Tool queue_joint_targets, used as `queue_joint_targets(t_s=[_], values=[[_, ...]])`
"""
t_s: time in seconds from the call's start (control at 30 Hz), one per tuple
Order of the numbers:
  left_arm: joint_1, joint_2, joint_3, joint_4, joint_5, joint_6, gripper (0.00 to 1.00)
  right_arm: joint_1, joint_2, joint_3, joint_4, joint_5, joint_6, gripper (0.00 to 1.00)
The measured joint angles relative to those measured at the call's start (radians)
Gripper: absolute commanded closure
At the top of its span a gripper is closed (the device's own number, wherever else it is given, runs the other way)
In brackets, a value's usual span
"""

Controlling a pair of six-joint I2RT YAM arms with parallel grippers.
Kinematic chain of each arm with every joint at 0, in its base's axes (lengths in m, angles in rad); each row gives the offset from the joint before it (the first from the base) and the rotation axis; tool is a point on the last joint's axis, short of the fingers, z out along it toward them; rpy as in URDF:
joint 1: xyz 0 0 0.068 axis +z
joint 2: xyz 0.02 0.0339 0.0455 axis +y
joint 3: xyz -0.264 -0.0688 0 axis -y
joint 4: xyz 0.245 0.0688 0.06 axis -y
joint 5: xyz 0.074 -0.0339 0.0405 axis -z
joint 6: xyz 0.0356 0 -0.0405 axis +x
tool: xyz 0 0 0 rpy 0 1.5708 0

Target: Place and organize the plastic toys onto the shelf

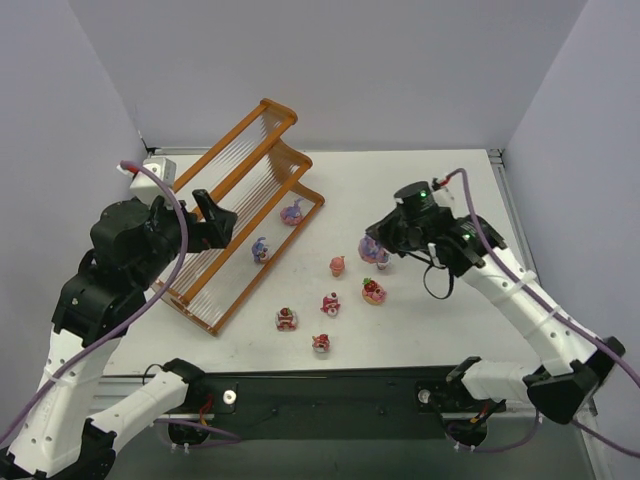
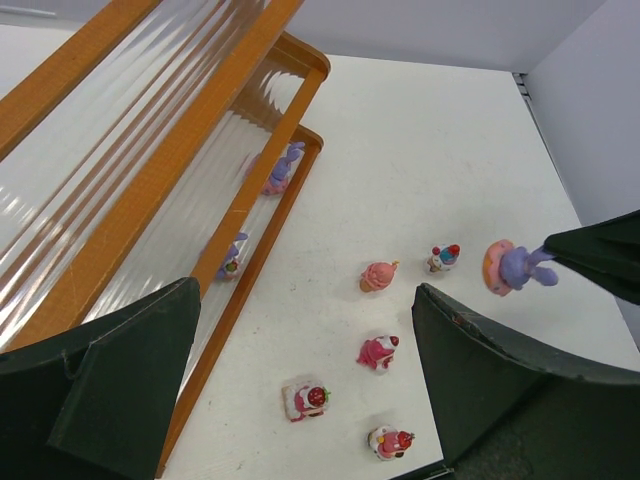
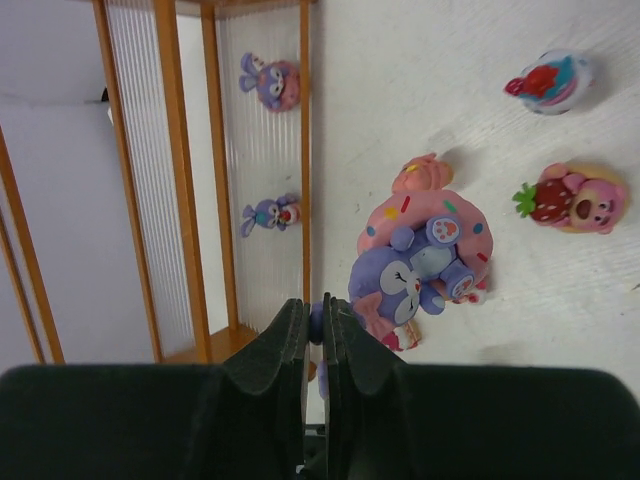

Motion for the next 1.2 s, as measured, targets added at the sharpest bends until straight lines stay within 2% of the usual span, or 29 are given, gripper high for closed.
queue_joint_targets(t_s=[0.27,0.47,0.57,0.83,1.0,1.2], values=[[0.000,-0.008,0.041,0.001,-0.042,0.002,0.03,0.249,0.324,0.194,0.045,0.014,0.080,1.00],[0.000,-0.018,0.077,0.002,-0.089,0.018,0.03,0.346,0.570,0.349,0.096,-0.007,0.158,1.00],[0.000,-0.028,0.085,0.000,-0.113,0.028,0.03,0.364,0.641,0.389,0.124,-0.032,0.207,1.00],[0.000,-0.059,0.095,-0.004,-0.204,0.071,0.03,0.375,0.731,0.404,0.173,-0.056,0.360,1.00],[0.000,-0.061,0.095,-0.007,-0.228,0.082,0.03,0.386,0.738,0.374,0.298,-0.062,0.468,1.00],[-0.006,-0.041,0.114,-0.032,-0.256,0.103,0.03,0.406,0.820,0.383,0.388,-0.084,0.558,1.00]])
